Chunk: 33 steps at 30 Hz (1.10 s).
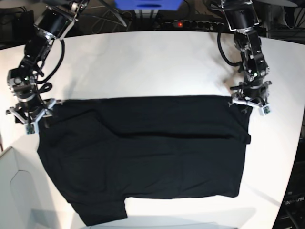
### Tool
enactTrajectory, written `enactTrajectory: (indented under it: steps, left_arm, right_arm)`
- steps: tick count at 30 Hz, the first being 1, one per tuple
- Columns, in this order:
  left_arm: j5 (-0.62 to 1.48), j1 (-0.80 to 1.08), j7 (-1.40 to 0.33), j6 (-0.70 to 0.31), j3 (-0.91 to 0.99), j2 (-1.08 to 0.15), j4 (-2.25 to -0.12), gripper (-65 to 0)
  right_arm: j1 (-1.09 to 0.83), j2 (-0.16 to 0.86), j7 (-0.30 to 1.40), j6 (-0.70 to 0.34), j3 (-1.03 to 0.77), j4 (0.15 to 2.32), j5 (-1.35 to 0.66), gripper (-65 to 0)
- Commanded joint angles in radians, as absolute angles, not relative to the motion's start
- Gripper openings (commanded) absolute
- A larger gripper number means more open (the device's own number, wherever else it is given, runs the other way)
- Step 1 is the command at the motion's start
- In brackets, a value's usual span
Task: Fold the T-shirt properly
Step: 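Lift the shirt with both grippers and drag it toward the hem, then pull the shirt back toward the arms with both grippers, flattening it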
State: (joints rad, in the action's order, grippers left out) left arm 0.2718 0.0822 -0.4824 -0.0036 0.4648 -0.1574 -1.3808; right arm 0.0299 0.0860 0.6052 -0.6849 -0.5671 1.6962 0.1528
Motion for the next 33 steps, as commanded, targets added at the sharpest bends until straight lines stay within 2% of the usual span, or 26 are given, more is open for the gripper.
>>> enactTrajectory:
  steps: [1, 5, 6, 10, 20, 26, 27, 29, 32, 33]
  left_arm:
    - [0.272, 0.07, -0.466, -0.005, 0.467, -0.166, -1.395, -43.8]
    - [0.272, 0.07, -0.467, -0.005, 0.467, -0.165, -1.395, -63.6]
    - [0.272, 0.071, -0.469, -0.005, 0.467, -0.165, -1.395, -65.0]
    - [0.272, 0.076, -0.467, -0.005, 0.469, -0.165, -1.395, -64.6]
    - [0.272, 0.093, -0.467, -0.005, 0.472, -0.165, -1.395, -65.0]
    - [0.272, 0.111, -0.467, -0.005, 0.473, -0.165, -1.397, -65.0]
    - [0.272, 0.116, -0.467, -0.005, 0.473, -0.165, -1.397, -65.0]
    - [0.272, 0.117, -0.467, -0.005, 0.473, -0.165, -1.397, -65.0]
    - [0.272, 0.137, -0.467, -0.005, 0.475, -0.166, -1.402, -65.0]
    - [0.272, 0.143, -0.467, -0.005, 0.475, -0.166, -1.409, -65.0]
  right_arm:
    - [0.044, 0.099, 0.585, -0.698, -0.585, 1.692, 0.145, -29.0]
    - [0.05, 0.14, 0.578, -0.698, -0.633, 1.587, 0.143, -29.0]
    - [0.051, 0.154, 0.576, -0.698, -0.634, 1.555, 0.143, -29.0]
    - [0.088, 0.202, 0.575, -0.698, -0.65, 1.445, 0.143, -29.0]
    - [0.136, 0.24, 0.575, -0.698, -0.704, 1.264, 0.143, -29.0]
    - [0.085, 0.239, 0.575, -0.698, -0.702, 1.253, 0.143, -30.2]
    - [0.077, 0.24, 0.575, -0.698, -0.702, 1.253, 0.143, -32.3]
    - [0.064, 0.24, 0.575, -0.698, -0.702, 1.253, 0.143, -41.0]
    - [0.044, 0.24, 0.575, -0.698, -0.707, 1.257, 0.143, -60.5]
    - [0.038, 0.24, 0.575, -0.698, -0.707, 1.259, 0.143, -65.0]
